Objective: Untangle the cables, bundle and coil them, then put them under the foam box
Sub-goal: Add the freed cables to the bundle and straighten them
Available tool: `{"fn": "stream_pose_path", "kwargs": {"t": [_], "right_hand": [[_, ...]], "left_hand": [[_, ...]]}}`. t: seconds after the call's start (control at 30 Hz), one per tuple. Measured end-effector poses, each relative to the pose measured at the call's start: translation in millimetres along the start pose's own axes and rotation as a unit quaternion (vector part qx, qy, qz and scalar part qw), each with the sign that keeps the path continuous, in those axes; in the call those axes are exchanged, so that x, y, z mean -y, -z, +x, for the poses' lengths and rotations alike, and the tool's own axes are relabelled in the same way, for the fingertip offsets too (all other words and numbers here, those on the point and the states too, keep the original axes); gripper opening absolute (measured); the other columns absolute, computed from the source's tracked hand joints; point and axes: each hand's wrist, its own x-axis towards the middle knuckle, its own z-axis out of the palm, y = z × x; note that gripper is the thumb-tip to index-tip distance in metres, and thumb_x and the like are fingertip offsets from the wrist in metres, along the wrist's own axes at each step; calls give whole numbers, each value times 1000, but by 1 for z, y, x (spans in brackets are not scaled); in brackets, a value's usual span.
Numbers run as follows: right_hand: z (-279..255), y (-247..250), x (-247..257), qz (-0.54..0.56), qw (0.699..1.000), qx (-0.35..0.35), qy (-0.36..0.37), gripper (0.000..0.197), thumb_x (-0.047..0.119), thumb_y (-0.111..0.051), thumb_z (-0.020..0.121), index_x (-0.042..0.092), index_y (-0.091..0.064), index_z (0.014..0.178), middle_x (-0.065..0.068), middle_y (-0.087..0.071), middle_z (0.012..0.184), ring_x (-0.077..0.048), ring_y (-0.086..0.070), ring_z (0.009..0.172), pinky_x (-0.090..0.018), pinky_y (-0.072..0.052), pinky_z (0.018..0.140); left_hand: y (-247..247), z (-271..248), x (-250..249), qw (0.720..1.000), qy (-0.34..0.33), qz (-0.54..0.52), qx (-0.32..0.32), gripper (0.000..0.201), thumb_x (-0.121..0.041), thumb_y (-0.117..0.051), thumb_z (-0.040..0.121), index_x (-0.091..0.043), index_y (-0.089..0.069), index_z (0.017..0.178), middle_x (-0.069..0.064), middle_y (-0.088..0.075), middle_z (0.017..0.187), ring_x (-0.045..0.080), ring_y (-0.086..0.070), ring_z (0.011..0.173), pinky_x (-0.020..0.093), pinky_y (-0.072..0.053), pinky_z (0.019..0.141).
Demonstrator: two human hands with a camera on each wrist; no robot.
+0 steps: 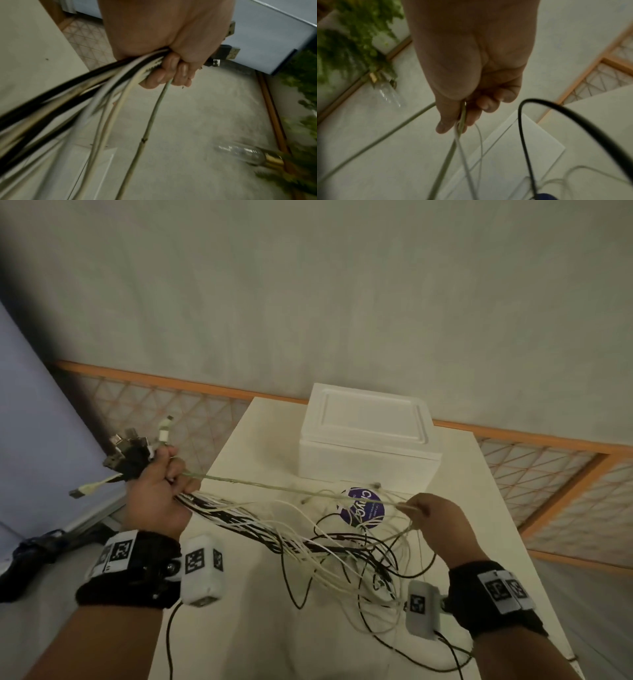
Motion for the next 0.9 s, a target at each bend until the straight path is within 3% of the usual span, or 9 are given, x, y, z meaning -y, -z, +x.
{"fn": "stream_pose_path", "kwargs": {"t": [0.17, 0.33, 0.43, 0.53, 0.6, 0.67, 0.77, 0.83, 0.9], "right_hand": [[-3, 28, 31, 252, 966, 12, -49, 20, 19, -70, 83, 5, -64, 70, -1, -56, 53, -13, -48, 51, -20, -43, 53], [-4, 39, 30, 273, 960, 8, -63, 26, 23, -65, 87, 6, -57, 70, -1, -44, 46, -13, -36, 43, -22, -33, 45], [-2, 36, 5, 469, 869, -52, -146, 34, 34, -51, 96, 9, -52, 73, 1, -35, 47, -12, -29, 42, -22, -23, 42], [0, 40, -28, 602, 745, -107, -267, 45, 50, -40, 97, 18, -47, 66, 5, -34, 43, -8, -27, 35, -17, -21, 38], [2, 43, -45, 599, 726, -147, -305, 45, 53, -37, 97, 19, -45, 67, 5, -37, 41, -8, -28, 32, -14, -21, 36], [2, 40, -57, 551, 748, -168, -330, 37, 44, -44, 97, 17, -45, 72, 4, -41, 41, -9, -30, 33, -14, -22, 35], [-1, 31, -62, 356, 861, -91, -351, 26, 23, -63, 89, 0, -57, 98, -8, -56, 64, -17, -45, 48, -21, -37, 44], [0, 21, -53, 186, 925, -16, -332, 58, 21, -73, 80, -4, -47, 125, -19, -60, 98, -31, -60, 82, -37, -51, 71], [0, 12, -27, 2, 970, -17, -243, 86, 29, -78, 73, 1, -32, 140, -23, -48, 131, -39, -50, 117, -45, -42, 100]], "left_hand": [[14, 10, 4, 999, 17, -16, -25, 28, -36, -47, 98, -26, -57, 74, -11, -38, 55, 6, -23, 39, 17, -26, 39], [16, 13, 4, 999, 12, -10, -34, 28, -38, -47, 97, -23, -56, 76, -11, -62, 71, 6, -25, 39, 15, -27, 40], [17, 12, 3, 999, 17, -21, -32, 32, -43, -48, 95, -22, -55, 73, -7, -71, 83, 6, -25, 39, 15, -28, 42], [23, 12, -6, 996, 30, -81, -35, 39, -45, -45, 96, -25, -47, 63, -11, -42, 52, 6, -25, 36, 15, -24, 40], [24, 11, -10, 995, 24, -85, -40, 43, -44, -41, 98, -26, -44, 60, -9, -32, 46, 6, -25, 34, 15, -22, 37], [23, 10, -9, 996, 14, -74, -48, 44, -46, -41, 98, -25, -42, 59, -8, -30, 45, 6, -23, 33, 15, -21, 36], [12, 5, 1, 998, 18, -49, -43, 45, -43, -46, 96, -24, -40, 56, -9, -28, 45, 5, -22, 34, 17, -21, 35], [0, -3, 15, 1000, 19, -2, -22, 51, -40, -50, 96, -22, -37, 50, -8, -28, 43, 6, -21, 35, 18, -22, 36], [-19, -16, 31, 998, 18, 54, 18, 51, -42, -55, 89, -20, -35, 48, -5, -30, 41, 7, -23, 34, 18, -24, 37]]}}
